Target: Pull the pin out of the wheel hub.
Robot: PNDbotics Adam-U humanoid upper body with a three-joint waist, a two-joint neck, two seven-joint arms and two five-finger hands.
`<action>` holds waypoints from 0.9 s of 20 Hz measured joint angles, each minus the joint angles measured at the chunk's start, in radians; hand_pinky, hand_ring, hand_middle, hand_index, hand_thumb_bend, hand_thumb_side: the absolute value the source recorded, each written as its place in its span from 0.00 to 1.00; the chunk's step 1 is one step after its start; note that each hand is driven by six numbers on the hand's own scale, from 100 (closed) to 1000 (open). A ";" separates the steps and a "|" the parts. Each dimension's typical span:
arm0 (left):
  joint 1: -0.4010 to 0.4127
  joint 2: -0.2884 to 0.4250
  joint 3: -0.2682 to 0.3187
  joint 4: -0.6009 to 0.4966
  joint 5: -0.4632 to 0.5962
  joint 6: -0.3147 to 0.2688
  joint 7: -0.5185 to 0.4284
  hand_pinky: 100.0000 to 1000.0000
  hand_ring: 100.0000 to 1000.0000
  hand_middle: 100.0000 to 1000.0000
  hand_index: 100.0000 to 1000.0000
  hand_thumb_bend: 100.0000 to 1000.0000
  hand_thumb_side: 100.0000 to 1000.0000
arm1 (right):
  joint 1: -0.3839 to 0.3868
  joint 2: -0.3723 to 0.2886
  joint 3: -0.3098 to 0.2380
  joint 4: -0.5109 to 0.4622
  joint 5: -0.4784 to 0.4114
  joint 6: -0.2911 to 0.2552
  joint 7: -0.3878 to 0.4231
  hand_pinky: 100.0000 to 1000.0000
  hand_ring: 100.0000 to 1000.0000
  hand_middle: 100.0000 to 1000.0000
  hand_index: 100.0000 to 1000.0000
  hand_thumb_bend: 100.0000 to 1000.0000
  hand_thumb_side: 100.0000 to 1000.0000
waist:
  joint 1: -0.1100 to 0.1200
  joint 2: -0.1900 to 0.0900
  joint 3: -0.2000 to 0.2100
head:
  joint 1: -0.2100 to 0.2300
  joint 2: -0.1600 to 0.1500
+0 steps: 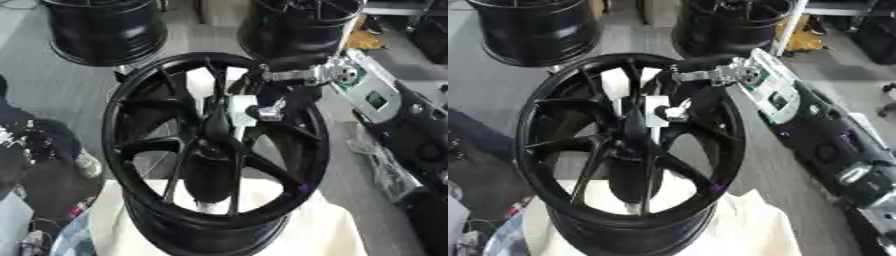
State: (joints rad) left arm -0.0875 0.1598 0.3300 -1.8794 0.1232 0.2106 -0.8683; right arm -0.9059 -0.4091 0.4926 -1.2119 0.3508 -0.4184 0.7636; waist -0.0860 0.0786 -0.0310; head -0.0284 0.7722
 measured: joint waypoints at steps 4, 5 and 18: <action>0.000 0.000 0.000 0.000 0.000 0.001 -0.001 0.54 0.48 0.63 0.73 0.00 0.91 | 0.000 0.006 0.000 0.010 0.018 -0.007 -0.007 0.76 0.77 0.80 0.93 0.06 0.73 | 0.000 0.000 0.000 | 0.000 0.000; 0.000 0.000 0.000 0.000 0.000 0.001 -0.001 0.54 0.48 0.63 0.73 0.00 0.91 | 0.000 0.009 0.000 0.012 0.024 -0.009 -0.009 0.76 0.77 0.79 0.93 0.05 0.69 | 0.000 0.000 0.000 | 0.000 0.000; 0.000 0.000 0.000 0.000 0.000 0.001 -0.002 0.54 0.48 0.63 0.73 0.00 0.91 | 0.000 0.019 -0.004 0.019 0.086 -0.026 -0.026 0.72 0.66 0.57 0.77 0.01 0.47 | 0.000 0.001 0.000 | -0.001 0.000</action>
State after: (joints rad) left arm -0.0876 0.1597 0.3299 -1.8794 0.1232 0.2120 -0.8704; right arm -0.9059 -0.3898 0.4882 -1.1933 0.4364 -0.4447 0.7373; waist -0.0859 0.0795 -0.0306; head -0.0292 0.7722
